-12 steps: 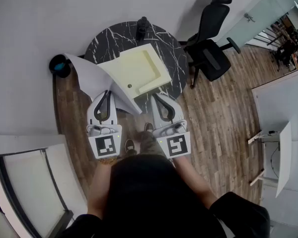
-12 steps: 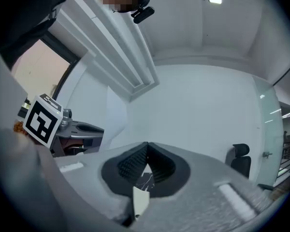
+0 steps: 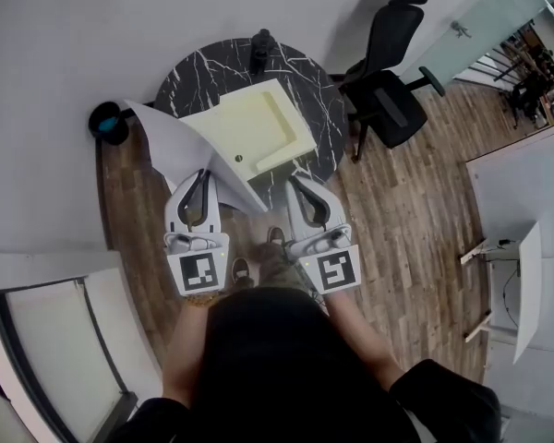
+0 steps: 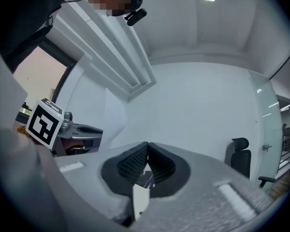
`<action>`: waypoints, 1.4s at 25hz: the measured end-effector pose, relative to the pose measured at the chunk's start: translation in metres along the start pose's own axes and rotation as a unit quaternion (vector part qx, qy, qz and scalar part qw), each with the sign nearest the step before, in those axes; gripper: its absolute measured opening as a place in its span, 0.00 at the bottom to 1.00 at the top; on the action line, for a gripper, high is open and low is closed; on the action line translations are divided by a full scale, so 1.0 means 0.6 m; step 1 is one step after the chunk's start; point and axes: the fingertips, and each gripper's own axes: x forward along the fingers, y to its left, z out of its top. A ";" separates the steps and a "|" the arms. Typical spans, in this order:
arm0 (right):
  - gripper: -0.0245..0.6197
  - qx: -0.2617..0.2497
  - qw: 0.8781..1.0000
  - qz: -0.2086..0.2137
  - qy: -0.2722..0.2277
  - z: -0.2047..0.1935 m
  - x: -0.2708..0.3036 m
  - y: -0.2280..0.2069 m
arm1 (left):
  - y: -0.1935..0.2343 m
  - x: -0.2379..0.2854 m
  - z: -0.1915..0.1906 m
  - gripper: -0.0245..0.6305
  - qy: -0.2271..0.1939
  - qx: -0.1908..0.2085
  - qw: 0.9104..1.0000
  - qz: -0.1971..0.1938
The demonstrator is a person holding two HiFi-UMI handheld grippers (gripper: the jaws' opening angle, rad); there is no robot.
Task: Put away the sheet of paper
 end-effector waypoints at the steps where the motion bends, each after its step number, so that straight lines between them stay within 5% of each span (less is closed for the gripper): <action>1: 0.04 0.001 1.000 -0.001 0.001 -0.002 -0.001 -0.001 | -0.002 0.000 0.000 0.10 0.000 0.001 1.000 -0.002; 35: 0.04 0.006 1.000 0.023 0.000 -0.030 0.053 -0.067 | -0.007 0.073 -0.012 0.10 0.015 0.011 1.000 0.011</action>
